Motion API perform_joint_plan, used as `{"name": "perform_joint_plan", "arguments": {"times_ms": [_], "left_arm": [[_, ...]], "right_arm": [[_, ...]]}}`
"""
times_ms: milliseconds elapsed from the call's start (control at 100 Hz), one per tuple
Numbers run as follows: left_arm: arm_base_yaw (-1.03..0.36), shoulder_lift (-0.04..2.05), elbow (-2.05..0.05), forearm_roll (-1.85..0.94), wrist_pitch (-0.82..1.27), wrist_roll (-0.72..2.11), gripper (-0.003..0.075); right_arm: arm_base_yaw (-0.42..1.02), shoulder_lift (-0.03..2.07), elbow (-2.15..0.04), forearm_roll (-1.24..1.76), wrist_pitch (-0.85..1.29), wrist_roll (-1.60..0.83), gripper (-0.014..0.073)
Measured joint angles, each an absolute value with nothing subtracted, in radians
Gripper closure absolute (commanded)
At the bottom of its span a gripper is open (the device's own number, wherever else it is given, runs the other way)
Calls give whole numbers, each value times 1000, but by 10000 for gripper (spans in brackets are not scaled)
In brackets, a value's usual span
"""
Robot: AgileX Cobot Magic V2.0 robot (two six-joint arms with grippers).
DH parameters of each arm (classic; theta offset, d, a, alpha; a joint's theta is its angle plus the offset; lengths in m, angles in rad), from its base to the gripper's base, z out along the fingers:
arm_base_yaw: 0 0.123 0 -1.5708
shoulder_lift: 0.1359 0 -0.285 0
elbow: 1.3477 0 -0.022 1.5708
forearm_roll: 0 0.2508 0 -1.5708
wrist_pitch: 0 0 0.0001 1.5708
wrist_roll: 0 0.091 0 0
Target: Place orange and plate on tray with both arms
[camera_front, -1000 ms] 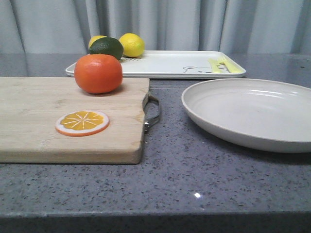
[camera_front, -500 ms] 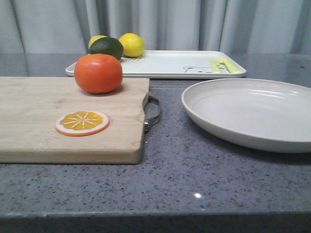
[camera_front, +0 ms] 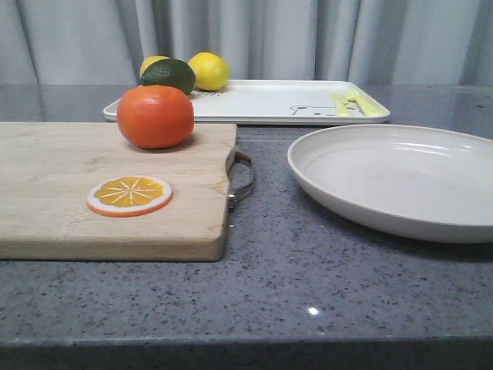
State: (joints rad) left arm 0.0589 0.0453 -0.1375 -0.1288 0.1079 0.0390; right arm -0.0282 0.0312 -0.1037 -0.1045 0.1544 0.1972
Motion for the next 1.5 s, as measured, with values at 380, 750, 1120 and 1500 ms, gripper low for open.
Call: {"name": "perform_joint_plan", "arguments": {"times_ms": [380,750,1120,1500], "left_arm": [[59,263,-289,-129,63,39,741],[59,435,-373,-131,54,39,741],[59,504,-390,-131,11,39,741],[59,543,-401,-131,-11,39,426]], "right_arm": [[-28,285,-305,-84,269,197,658],[-28,583,-468,-77,283,187,659],[-28,700,-496,-69,199,185,661],[-28,702,-496,-67,214,185,661]]}}
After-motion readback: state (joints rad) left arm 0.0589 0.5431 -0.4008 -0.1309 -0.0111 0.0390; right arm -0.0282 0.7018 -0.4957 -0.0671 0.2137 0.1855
